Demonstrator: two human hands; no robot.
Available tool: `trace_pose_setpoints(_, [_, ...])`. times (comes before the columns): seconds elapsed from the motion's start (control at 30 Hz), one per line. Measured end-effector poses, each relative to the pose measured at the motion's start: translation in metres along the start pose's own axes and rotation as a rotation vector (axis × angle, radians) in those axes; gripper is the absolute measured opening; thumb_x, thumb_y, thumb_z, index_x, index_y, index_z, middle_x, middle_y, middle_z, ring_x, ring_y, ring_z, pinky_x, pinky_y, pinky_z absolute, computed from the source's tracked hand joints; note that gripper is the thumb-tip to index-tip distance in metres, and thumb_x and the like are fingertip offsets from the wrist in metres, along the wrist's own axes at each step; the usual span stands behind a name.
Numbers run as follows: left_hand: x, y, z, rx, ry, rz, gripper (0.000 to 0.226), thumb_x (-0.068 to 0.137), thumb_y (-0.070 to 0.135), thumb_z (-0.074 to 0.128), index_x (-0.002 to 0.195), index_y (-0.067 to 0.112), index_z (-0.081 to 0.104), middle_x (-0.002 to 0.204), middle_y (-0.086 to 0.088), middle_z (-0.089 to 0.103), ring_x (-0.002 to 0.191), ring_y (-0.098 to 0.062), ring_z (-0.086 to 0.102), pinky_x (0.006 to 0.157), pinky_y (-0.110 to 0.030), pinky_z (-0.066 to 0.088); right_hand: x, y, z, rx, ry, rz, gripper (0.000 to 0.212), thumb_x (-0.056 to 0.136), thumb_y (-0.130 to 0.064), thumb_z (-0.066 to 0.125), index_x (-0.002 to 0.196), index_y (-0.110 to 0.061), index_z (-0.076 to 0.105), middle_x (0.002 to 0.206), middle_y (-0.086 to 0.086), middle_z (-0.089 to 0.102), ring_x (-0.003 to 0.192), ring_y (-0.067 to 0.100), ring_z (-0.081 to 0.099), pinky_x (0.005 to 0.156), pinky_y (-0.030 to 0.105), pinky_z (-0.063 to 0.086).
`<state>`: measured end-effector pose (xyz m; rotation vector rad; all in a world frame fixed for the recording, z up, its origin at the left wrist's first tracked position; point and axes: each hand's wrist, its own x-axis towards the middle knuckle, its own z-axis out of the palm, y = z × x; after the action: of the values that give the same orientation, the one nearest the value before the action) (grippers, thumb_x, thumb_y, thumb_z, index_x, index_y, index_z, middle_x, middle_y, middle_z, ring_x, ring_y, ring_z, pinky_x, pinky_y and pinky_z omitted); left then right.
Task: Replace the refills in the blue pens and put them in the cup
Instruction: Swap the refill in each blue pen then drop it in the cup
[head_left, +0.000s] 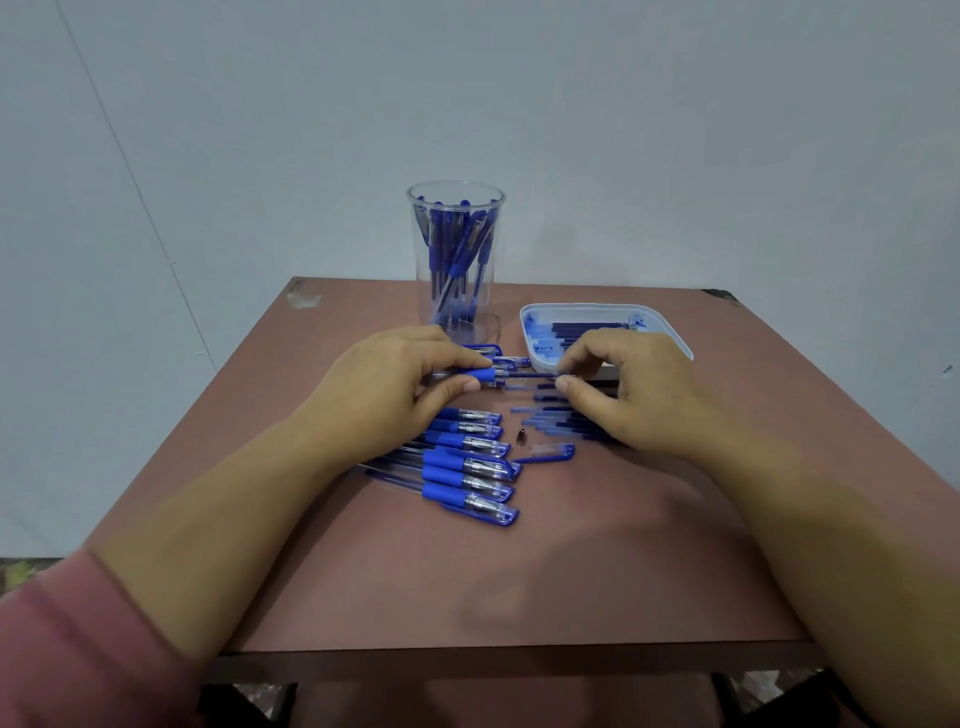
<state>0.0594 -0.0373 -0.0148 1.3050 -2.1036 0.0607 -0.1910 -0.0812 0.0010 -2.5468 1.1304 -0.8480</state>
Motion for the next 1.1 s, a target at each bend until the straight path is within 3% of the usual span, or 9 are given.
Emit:
trace_pose_setpoints(0.2, [0.000, 0.000, 0.003, -0.004, -0.031, -0.001, 0.026, 0.092, 0.037, 0.061, 0.116, 0.030, 0.069, 0.090, 0.010, 0.064, 0.077, -0.009, 0.059, 0.068, -0.034, 0.052, 0.003, -0.010, 0.011, 0.053, -0.006, -0.096, 0.020, 0.086, -0.029, 0.069, 0.105, -0.036, 0.068, 0.096, -0.020, 0.065, 0.095, -0.003, 0.057, 0.082, 0.006, 0.041])
trace_pose_setpoints(0.27, [0.000, 0.000, 0.002, 0.001, -0.031, -0.002, 0.026, 0.092, 0.037, 0.061, 0.116, 0.030, 0.069, 0.091, 0.010, 0.064, 0.077, -0.009, 0.059, 0.069, -0.035, 0.052, 0.004, -0.009, 0.012, 0.041, -0.012, -0.100, 0.017, 0.088, -0.024, 0.068, 0.102, -0.032, 0.070, 0.094, -0.017, 0.065, 0.092, -0.003, 0.058, 0.080, 0.007, 0.042])
trace_pose_setpoints(0.37, [0.001, -0.001, 0.002, 0.007, -0.037, -0.007, 0.027, 0.092, 0.037, 0.061, 0.116, 0.030, 0.069, 0.092, 0.010, 0.065, 0.077, -0.008, 0.059, 0.069, -0.035, 0.052, 0.001, 0.000, 0.005, 0.012, 0.001, -0.076, 0.022, 0.086, -0.020, 0.067, 0.088, -0.042, 0.062, 0.085, -0.016, 0.063, 0.086, -0.001, 0.058, 0.073, 0.013, 0.042])
trace_pose_setpoints(0.47, [0.001, -0.003, 0.002, -0.001, -0.033, 0.002, 0.027, 0.093, 0.037, 0.060, 0.117, 0.030, 0.069, 0.094, 0.010, 0.065, 0.081, -0.010, 0.060, 0.070, -0.036, 0.053, -0.001, 0.007, -0.001, -0.010, 0.019, -0.053, 0.031, 0.084, -0.020, 0.066, 0.081, -0.048, 0.054, 0.082, -0.020, 0.061, 0.086, -0.001, 0.057, 0.070, 0.011, 0.037])
trace_pose_setpoints(0.53, [0.001, -0.002, 0.003, 0.003, -0.031, 0.012, 0.026, 0.093, 0.037, 0.061, 0.116, 0.030, 0.070, 0.092, 0.010, 0.065, 0.080, -0.010, 0.060, 0.070, -0.037, 0.053, 0.000, 0.004, 0.002, -0.032, 0.036, -0.084, 0.016, 0.082, -0.031, 0.066, 0.088, -0.045, 0.059, 0.086, -0.020, 0.064, 0.087, 0.002, 0.057, 0.076, 0.017, 0.041])
trace_pose_setpoints(0.6, [0.001, -0.002, 0.004, 0.005, -0.028, 0.022, 0.027, 0.093, 0.040, 0.059, 0.116, 0.030, 0.070, 0.090, 0.011, 0.064, 0.078, -0.009, 0.058, 0.069, -0.037, 0.052, 0.003, -0.003, 0.007, -0.077, 0.047, -0.161, 0.017, 0.081, -0.039, 0.066, 0.098, -0.036, 0.067, 0.091, -0.019, 0.068, 0.087, 0.005, 0.058, 0.082, 0.028, 0.045])
trace_pose_setpoints(0.73, [0.001, -0.003, 0.004, 0.009, -0.042, 0.020, 0.034, 0.092, 0.048, 0.052, 0.116, 0.032, 0.069, 0.089, 0.012, 0.063, 0.077, -0.008, 0.059, 0.069, -0.036, 0.053, 0.007, -0.006, 0.013, -0.112, 0.047, -0.247, 0.019, 0.085, -0.028, 0.070, 0.104, -0.027, 0.072, 0.092, -0.016, 0.071, 0.083, 0.005, 0.058, 0.081, 0.030, 0.046])
trace_pose_setpoints(0.9, [0.000, -0.006, 0.001, 0.001, 0.000, -0.004, 0.024, 0.091, 0.035, 0.063, 0.114, 0.029, 0.071, 0.089, 0.016, 0.062, 0.076, -0.004, 0.056, 0.068, -0.028, 0.050, 0.003, 0.014, 0.008, -0.079, 0.091, -0.159, 0.017, 0.084, -0.025, 0.071, 0.097, -0.036, 0.071, 0.085, -0.030, 0.060, 0.084, 0.002, 0.057, 0.081, 0.025, 0.043])
trace_pose_setpoints(1.1, [0.000, -0.010, -0.003, 0.018, 0.009, -0.030, 0.027, 0.091, 0.034, 0.064, 0.116, 0.029, 0.070, 0.094, 0.013, 0.065, 0.080, -0.006, 0.057, 0.072, -0.030, 0.051, 0.001, 0.029, -0.003, -0.074, -0.012, 0.004, 0.027, 0.085, -0.026, 0.071, 0.082, -0.050, 0.059, 0.086, -0.014, 0.067, 0.086, 0.002, 0.058, 0.080, 0.028, 0.048])
